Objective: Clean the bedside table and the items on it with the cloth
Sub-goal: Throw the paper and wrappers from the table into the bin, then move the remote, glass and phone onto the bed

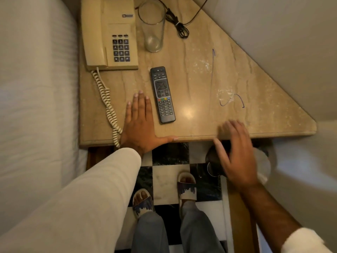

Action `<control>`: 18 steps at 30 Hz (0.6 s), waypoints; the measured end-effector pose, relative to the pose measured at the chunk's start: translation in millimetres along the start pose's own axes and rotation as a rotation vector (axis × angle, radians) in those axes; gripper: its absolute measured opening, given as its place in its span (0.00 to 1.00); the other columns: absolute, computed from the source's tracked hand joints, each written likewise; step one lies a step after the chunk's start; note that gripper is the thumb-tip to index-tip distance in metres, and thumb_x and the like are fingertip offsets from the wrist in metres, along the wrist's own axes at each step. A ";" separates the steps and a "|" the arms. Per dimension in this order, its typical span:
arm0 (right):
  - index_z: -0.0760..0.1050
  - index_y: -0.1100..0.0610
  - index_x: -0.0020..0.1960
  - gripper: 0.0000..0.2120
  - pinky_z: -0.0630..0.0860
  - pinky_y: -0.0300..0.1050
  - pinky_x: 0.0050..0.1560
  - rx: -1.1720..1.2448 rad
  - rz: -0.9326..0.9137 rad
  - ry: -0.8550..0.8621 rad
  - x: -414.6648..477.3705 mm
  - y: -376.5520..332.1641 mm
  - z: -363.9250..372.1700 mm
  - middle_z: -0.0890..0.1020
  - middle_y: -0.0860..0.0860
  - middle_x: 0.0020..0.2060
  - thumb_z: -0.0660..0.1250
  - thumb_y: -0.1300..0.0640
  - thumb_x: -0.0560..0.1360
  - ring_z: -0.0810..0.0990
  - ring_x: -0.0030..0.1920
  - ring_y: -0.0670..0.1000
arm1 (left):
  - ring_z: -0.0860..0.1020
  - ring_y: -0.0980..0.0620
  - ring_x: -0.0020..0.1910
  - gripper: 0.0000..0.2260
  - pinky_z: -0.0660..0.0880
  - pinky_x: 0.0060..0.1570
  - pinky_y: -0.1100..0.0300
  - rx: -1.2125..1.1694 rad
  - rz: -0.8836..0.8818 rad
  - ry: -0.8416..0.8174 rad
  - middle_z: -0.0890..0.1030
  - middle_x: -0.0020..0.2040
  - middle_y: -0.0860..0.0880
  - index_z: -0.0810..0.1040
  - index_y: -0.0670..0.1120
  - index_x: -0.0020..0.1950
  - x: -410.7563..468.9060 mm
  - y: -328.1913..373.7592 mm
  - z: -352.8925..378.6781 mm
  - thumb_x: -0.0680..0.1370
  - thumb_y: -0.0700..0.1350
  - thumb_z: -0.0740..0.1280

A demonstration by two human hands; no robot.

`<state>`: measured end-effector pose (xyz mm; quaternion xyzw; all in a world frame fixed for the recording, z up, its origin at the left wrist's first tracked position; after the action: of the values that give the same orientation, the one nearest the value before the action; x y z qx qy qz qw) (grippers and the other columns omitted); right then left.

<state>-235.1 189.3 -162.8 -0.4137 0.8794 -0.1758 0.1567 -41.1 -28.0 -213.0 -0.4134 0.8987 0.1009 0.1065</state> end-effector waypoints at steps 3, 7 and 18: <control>0.55 0.57 0.86 0.34 0.49 0.50 0.85 -0.064 -0.165 -0.029 64.9 -51.0 20.8 0.57 0.53 0.86 0.56 0.40 0.86 0.50 0.87 0.53 | 0.45 0.38 0.86 0.72 0.47 0.84 0.39 0.004 -0.006 0.012 0.45 0.86 0.36 0.47 0.36 0.85 -0.6 1.0 -0.6 0.60 0.91 0.46; 0.50 0.59 0.86 0.34 0.50 0.57 0.86 -0.241 -0.256 -0.107 129.5 -79.8 54.6 0.52 0.56 0.87 0.52 0.42 0.88 0.48 0.87 0.56 | 0.45 0.37 0.86 0.72 0.48 0.84 0.38 0.016 -0.003 0.020 0.45 0.86 0.35 0.46 0.35 0.85 0.1 0.8 2.1 0.60 0.90 0.47; 0.49 0.60 0.86 0.37 0.48 0.56 0.86 -0.352 -0.289 -0.046 139.9 -74.8 76.9 0.51 0.56 0.87 0.49 0.38 0.86 0.49 0.87 0.54 | 0.56 0.41 0.85 0.55 0.59 0.83 0.43 -0.340 -0.206 0.109 0.57 0.85 0.40 0.54 0.41 0.85 6.8 2.4 -25.7 0.73 0.82 0.50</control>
<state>-237.5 21.3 -216.6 -0.5603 0.8243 -0.0308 0.0753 -50.1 -38.3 -190.0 -0.5199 0.8262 0.2170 -0.0037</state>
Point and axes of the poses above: each hand's wrist, its own x-axis towards the middle knuckle, its own z-axis out of the palm, y = z × x, the point moved 5 cm from there along x, towards the middle knuckle
